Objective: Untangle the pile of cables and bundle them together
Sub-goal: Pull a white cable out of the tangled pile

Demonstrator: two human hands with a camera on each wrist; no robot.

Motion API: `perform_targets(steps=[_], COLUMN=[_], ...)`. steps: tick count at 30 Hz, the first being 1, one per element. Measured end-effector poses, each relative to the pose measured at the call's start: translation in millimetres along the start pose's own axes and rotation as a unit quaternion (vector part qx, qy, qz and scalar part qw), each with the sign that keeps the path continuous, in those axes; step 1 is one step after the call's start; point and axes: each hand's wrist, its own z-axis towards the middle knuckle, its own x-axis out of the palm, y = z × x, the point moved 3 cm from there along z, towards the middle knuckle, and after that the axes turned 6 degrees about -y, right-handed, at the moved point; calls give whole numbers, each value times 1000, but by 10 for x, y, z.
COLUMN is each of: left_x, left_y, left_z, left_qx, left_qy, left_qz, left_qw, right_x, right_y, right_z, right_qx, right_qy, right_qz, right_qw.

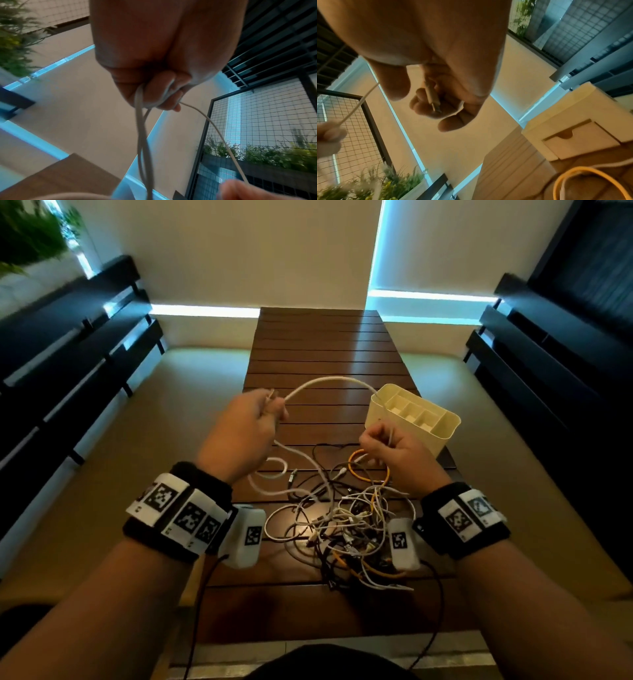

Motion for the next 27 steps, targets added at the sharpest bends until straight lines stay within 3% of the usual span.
perform_targets(steps=[2,5,8,12,14,16,23,25,27], left_x=[94,187,270,470,577,654,806,841,839], left_y=[81,138,156,10,-110,-191,-279,-269,-205], left_z=[-55,-74,-53,-103,-149,-197,-393,-389,-320], left_qx=[-24,-36,-50,-54,-59,-70,-111,-102,-87], left_qy=[28,48,61,118,155,188,318,306,257], left_qz=[-5,-13,-15,-29,-79,-128,-207,-196,-145], left_qw=[999,998,997,991,983,971,919,926,952], right_x=[-101,-216,-265,-151,-76,-81,-264,-268,-276], right_y=[7,-29,22,234,317,326,262,252,254], right_z=[46,87,68,-73,-143,-191,-396,-433,-477], right_qx=[2,11,-37,-150,-194,-210,-176,-109,-42], right_qy=[-13,-90,-151,-73,-26,-20,0,39,86], right_qz=[-11,-61,-111,-186,-212,-223,-249,-248,-242], right_qw=[1000,994,982,968,958,952,953,962,966])
